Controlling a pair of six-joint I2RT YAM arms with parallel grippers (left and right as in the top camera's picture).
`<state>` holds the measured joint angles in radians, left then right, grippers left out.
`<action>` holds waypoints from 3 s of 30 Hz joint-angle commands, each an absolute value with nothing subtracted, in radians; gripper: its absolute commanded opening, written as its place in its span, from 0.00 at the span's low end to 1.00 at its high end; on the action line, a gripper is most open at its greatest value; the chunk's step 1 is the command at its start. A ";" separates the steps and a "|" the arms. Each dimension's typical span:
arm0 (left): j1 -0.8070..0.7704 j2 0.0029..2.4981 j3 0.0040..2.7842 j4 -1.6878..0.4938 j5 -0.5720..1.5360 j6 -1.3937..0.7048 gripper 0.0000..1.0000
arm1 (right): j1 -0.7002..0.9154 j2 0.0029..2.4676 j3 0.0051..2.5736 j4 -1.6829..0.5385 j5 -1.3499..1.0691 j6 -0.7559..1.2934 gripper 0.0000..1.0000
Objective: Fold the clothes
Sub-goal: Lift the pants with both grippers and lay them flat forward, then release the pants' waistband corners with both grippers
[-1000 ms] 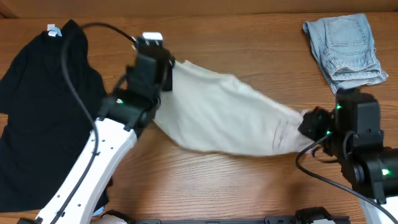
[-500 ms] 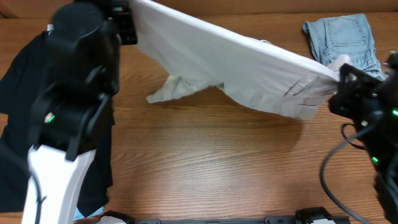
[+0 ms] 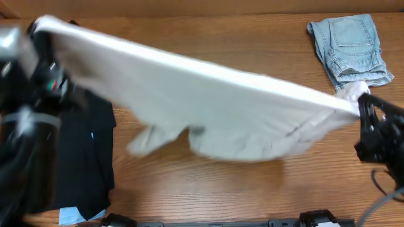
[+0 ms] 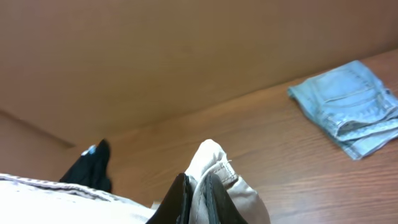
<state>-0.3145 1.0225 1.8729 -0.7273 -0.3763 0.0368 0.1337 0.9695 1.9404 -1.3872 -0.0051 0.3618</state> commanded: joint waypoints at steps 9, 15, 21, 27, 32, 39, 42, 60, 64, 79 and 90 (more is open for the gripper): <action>-0.285 1.040 1.893 -0.866 -0.558 0.019 0.04 | 0.116 1.016 1.974 -1.439 0.129 0.333 0.04; -0.284 1.224 1.885 -0.968 -0.558 -0.025 0.04 | 0.116 1.172 1.891 -1.421 0.129 0.340 0.04; -0.284 1.498 1.885 -0.963 -0.557 -0.031 0.04 | 0.116 1.416 1.845 -1.332 0.130 0.339 0.04; -0.280 1.815 1.885 -0.768 -0.552 -0.030 0.04 | 0.116 1.741 1.845 -1.114 0.130 0.305 0.04; -0.280 2.038 1.885 -0.474 -0.504 -0.031 0.04 | 0.116 1.990 1.845 -0.802 0.135 0.279 0.15; -0.280 2.201 1.885 -0.170 -0.498 -0.030 1.00 | 0.115 2.139 1.845 -0.549 0.138 0.284 1.00; -0.277 2.183 1.905 -0.199 -0.464 -0.030 1.00 | 0.109 2.120 1.855 -0.563 0.137 0.284 1.00; -0.121 2.042 2.076 -1.148 -0.144 -0.119 1.00 | 0.101 1.957 1.847 -1.071 -0.008 0.287 1.00; -0.067 2.053 2.030 -1.171 -0.101 -0.143 0.89 | 0.101 1.957 1.811 -1.080 -0.027 0.287 1.00; -0.034 2.286 1.957 -0.963 0.046 -0.168 0.76 | 0.101 1.958 1.728 -1.046 -0.028 0.287 1.00; -0.037 2.351 1.957 -0.842 0.046 -0.234 0.60 | 0.101 1.958 1.727 -1.045 -0.028 0.287 1.00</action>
<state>-0.0330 2.3493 1.9556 -0.8658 0.0311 -0.2115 0.1024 1.9629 1.7378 -1.0481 -0.0223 0.2874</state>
